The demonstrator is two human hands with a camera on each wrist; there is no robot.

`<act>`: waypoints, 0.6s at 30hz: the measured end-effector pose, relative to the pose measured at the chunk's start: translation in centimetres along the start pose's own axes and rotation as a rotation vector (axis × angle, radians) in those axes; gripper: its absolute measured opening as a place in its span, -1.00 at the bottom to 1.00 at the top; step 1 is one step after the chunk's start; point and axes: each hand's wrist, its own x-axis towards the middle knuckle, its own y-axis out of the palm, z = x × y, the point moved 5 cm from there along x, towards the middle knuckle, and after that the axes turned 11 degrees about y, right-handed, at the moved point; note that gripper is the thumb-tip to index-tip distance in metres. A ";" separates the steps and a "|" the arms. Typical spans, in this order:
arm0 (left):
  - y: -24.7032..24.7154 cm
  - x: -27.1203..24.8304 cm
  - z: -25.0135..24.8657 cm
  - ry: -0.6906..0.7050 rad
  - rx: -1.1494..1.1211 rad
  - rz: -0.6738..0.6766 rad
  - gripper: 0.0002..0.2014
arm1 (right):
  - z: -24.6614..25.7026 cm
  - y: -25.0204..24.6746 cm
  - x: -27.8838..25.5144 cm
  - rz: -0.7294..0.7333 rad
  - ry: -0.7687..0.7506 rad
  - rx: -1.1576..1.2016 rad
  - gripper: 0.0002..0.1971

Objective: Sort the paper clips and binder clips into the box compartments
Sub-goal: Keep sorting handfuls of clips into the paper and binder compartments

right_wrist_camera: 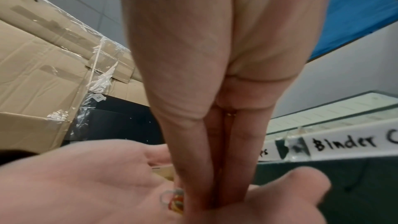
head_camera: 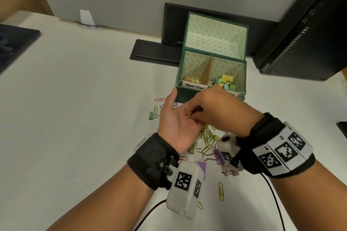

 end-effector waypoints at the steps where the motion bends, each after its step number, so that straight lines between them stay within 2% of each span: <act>1: 0.1 -0.1 0.1 -0.008 0.010 0.005 -0.32 | -0.3 -0.2 0.1 -0.010 0.014 0.028 -0.81; 7: 0.1 -0.1 0.1 -0.001 0.029 0.010 -0.30 | -1.2 -0.4 -0.3 -0.036 0.037 0.210 -0.83; 12: -0.2 0.1 -0.7 0.052 0.001 -0.015 -0.32 | -1.7 -0.9 -0.6 -0.042 0.088 0.558 -0.84; 13: -0.3 0.2 -0.9 0.062 0.003 -0.031 -0.34 | -2.0 -1.7 -0.4 -0.081 0.111 0.626 -0.85; 15: -0.3 0.2 -1.2 0.080 0.054 -0.069 -0.41 | -2.9 -3.9 -0.1 -0.275 0.169 0.715 -0.88; 17: -0.4 0.3 -1.5 0.115 0.148 -0.083 -0.56 | -3.9 -6.0 0.5 -0.472 0.235 0.694 -0.89; 18: -0.4 0.4 -1.8 0.156 0.198 -0.088 -0.64 | -4.1 -6.6 1.1 -0.512 0.269 0.644 -0.91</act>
